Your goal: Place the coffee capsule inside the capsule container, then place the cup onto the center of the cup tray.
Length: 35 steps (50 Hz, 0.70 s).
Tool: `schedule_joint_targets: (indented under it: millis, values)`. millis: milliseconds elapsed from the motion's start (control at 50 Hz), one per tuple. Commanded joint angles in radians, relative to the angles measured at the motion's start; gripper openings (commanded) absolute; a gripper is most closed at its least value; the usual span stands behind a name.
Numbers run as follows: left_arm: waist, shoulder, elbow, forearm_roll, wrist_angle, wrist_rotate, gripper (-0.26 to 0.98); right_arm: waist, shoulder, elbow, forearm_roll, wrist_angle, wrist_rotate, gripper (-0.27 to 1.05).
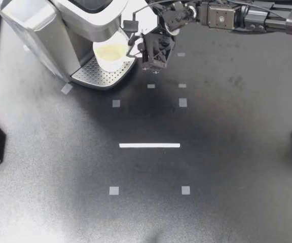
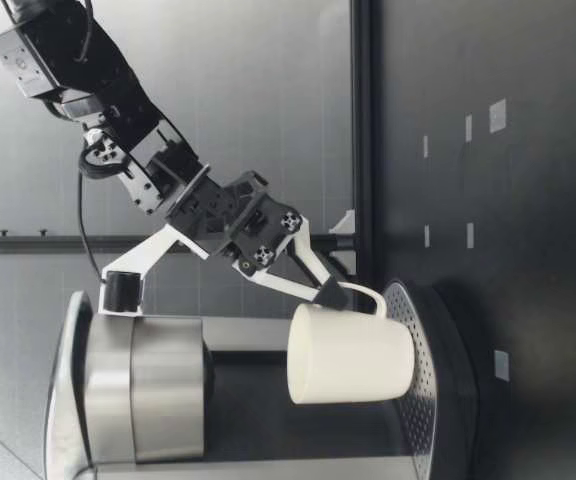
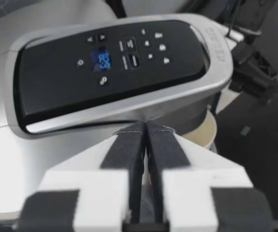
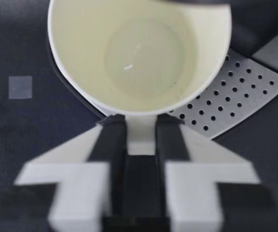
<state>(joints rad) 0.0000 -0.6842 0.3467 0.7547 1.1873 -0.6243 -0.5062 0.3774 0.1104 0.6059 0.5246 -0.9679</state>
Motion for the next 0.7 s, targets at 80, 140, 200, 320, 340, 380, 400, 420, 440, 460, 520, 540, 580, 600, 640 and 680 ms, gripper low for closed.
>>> schedule_joint_targets:
  millis: [80, 140, 200, 320, 340, 380, 400, 420, 440, 460, 520, 540, 580, 600, 640, 680]
  values:
    - [0.000, -0.017, -0.002, 0.011, -0.023, -0.012, 0.11, 0.005, -0.023, -0.029, 0.005, -0.005, 0.006, 0.55]
    - [0.000, -0.021, -0.002, 0.011, -0.031, -0.014, 0.11, 0.006, -0.026, -0.028, 0.005, -0.005, 0.008, 0.60]
    - [0.000, -0.023, 0.000, 0.011, -0.037, -0.014, 0.11, 0.005, -0.032, -0.026, 0.005, -0.002, 0.012, 0.60]
    - [0.000, -0.021, 0.003, 0.012, -0.044, -0.014, 0.11, 0.005, -0.055, -0.005, 0.003, 0.002, 0.015, 0.60]
    - [0.000, -0.021, 0.005, 0.014, -0.044, -0.014, 0.11, 0.005, -0.060, 0.000, 0.003, 0.002, 0.015, 0.60]
    - [0.000, -0.021, 0.005, 0.012, -0.049, -0.014, 0.11, 0.005, -0.074, 0.014, 0.003, -0.005, 0.014, 0.60]
    - [0.000, -0.021, 0.005, 0.014, -0.051, -0.014, 0.11, 0.005, -0.080, 0.020, 0.003, -0.006, 0.014, 0.60]
    - [0.000, -0.021, 0.005, 0.014, -0.052, -0.014, 0.11, 0.005, -0.086, 0.025, 0.003, -0.009, 0.014, 0.60]
    - [0.000, -0.021, 0.005, 0.015, -0.055, -0.014, 0.11, 0.005, -0.089, 0.029, 0.003, -0.011, 0.014, 0.60]
    - [0.000, -0.021, 0.005, 0.015, -0.057, -0.014, 0.11, 0.005, -0.097, 0.037, 0.003, -0.015, 0.014, 0.60]
    - [0.000, -0.018, 0.005, 0.018, -0.066, -0.014, 0.11, 0.003, -0.109, 0.052, 0.003, -0.020, 0.015, 0.60]
    - [0.000, -0.017, 0.005, 0.021, -0.071, -0.014, 0.11, 0.003, -0.115, 0.061, 0.003, -0.026, 0.015, 0.60]
    - [0.000, -0.015, 0.006, 0.026, -0.077, -0.012, 0.11, 0.003, -0.124, 0.072, 0.002, -0.031, 0.014, 0.60]
    - [0.002, -0.012, 0.009, 0.031, -0.084, -0.014, 0.11, 0.003, -0.130, 0.080, 0.002, -0.035, 0.014, 0.60]
    - [0.009, -0.008, 0.014, 0.038, -0.095, -0.014, 0.11, 0.003, -0.143, 0.091, 0.002, -0.035, 0.015, 0.60]
    - [0.023, -0.003, 0.020, 0.043, -0.110, -0.014, 0.11, 0.003, -0.156, 0.107, 0.002, -0.037, 0.014, 0.60]
